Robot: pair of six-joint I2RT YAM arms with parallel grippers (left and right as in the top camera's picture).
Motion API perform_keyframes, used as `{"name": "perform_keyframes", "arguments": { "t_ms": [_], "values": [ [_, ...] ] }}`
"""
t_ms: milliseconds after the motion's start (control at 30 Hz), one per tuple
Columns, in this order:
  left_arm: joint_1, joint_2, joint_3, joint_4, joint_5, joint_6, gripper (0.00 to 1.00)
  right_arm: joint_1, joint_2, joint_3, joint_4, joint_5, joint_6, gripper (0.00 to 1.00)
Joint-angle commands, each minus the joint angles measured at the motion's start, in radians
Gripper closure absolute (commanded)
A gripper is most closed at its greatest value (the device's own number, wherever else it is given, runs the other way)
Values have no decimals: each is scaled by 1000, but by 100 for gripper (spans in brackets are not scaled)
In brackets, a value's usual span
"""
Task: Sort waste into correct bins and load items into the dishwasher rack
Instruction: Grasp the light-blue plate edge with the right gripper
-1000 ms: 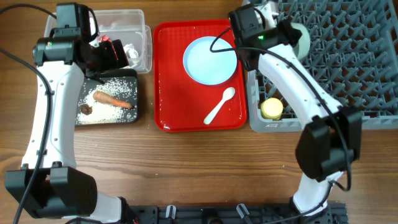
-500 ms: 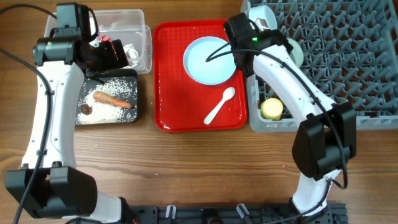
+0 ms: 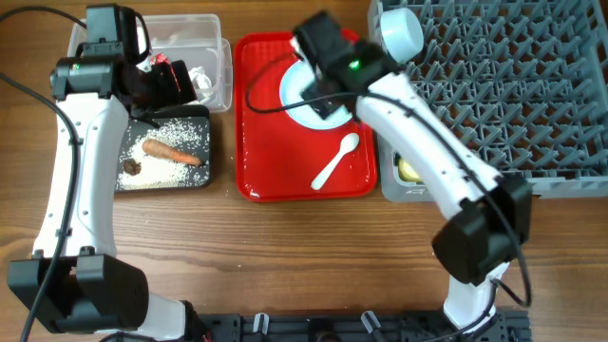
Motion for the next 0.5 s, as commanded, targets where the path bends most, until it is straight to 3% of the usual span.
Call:
{"name": "perform_keyframes", "arguments": {
  "t_ms": [0, 67, 100, 200, 233, 333, 467],
  "values": [
    [6, -24, 15, 0, -10, 1, 0, -6, -30, 45, 32, -647, 25, 0],
    [6, -24, 15, 0, -10, 1, 0, -7, -19, 28, 67, -624, 96, 0],
    [6, -24, 15, 0, -10, 1, 0, -13, -12, 9, 93, -529, 234, 4],
    [6, -24, 15, 0, -10, 1, 0, -48, 32, -53, 46, -153, 950, 10],
    [6, -24, 15, 0, -10, 1, 0, -65, 46, -94, 74, -153, 1048, 10],
    [6, -24, 15, 0, -10, 1, 0, -94, 85, -200, 128, -147, 1144, 7],
    [6, -24, 15, 0, -10, 1, 0, -103, 118, -285, 193, -147, 1159, 12]
  ]
}}
